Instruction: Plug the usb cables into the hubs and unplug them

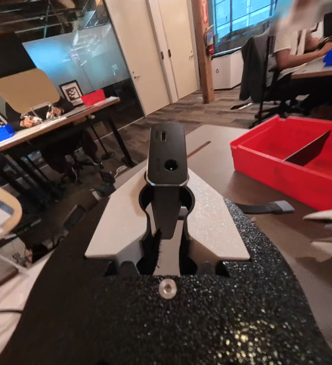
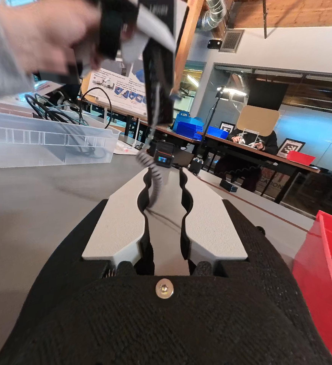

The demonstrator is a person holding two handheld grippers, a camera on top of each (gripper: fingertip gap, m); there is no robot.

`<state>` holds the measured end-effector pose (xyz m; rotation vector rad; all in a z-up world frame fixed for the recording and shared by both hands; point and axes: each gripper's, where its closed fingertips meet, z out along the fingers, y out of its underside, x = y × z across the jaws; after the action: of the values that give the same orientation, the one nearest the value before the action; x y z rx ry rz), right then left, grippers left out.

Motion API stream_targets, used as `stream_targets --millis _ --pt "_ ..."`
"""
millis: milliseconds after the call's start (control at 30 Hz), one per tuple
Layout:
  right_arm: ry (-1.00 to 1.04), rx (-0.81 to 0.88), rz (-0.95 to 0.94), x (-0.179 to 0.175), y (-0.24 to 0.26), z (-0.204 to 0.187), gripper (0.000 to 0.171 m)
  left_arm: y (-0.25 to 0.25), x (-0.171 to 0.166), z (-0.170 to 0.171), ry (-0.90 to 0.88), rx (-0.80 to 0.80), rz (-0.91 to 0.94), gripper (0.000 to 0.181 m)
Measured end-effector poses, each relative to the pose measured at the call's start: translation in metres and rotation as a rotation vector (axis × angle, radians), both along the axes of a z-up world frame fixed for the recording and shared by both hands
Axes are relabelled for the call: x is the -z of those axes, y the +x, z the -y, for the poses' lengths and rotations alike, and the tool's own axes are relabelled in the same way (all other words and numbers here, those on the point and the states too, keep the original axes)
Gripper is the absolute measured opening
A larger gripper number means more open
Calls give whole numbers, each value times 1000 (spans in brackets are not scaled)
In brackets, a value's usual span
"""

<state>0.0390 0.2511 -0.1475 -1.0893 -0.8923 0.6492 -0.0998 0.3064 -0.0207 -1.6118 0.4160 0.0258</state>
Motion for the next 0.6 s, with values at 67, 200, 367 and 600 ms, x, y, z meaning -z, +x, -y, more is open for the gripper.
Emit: stream_targets --millis 67,200,367,600 --pt "5 0 5 0 -1 0 26 -1 36 5 6 -30 23 25" --pt "26 -1 31 2 -6 3 27 -4 76 16 46 -43 170 25" --pt "-10 -53 128 17 -27 14 33 6 114 32 93 -36 183 25" --pt "-54 -56 325 32 -76 23 38 20 128 38 118 15 204 25"
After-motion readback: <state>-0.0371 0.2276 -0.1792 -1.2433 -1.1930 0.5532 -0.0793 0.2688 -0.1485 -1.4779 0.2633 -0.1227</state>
